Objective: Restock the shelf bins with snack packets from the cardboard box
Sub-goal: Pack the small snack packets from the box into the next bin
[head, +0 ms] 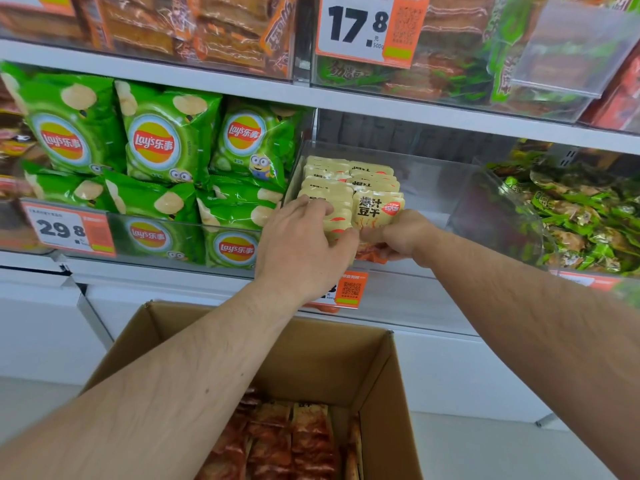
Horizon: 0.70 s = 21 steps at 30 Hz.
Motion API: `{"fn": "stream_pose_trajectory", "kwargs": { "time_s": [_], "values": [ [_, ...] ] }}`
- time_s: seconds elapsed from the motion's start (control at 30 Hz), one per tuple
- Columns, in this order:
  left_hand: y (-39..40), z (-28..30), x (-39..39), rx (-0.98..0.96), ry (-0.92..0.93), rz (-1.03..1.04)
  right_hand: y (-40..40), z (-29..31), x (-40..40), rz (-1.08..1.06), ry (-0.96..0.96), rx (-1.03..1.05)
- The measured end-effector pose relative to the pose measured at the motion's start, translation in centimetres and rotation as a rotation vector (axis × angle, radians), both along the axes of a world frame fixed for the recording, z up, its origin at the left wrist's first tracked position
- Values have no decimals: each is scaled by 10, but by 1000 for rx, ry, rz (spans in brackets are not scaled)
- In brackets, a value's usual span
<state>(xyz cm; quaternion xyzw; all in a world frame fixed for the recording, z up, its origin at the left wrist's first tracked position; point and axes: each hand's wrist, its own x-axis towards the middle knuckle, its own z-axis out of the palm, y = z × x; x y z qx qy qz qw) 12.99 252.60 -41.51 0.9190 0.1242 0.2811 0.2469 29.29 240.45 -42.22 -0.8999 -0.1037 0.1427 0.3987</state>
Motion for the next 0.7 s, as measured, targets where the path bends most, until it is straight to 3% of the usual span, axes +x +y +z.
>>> {"fn": "stream_pose_trajectory", "kwargs": {
  "time_s": [0.23,0.37,0.47,0.57,0.7],
  "values": [
    [2,7,-4,-45,33,-42,-12,26,-20,-32,-5,-27],
    [1,13,-19,-98,-39,-57,-13,55,-59,-53,-114,-212],
    [4,15,-48,-55,-126,-83,-8,61,-98,-120,-502,-285],
    [23,3,-82,-41,-44,-147,9,47,-151,23,-882,-120],
    [55,-15,-120,-97,211,-182,50,7,-206,259,-699,42]
  ]
}}
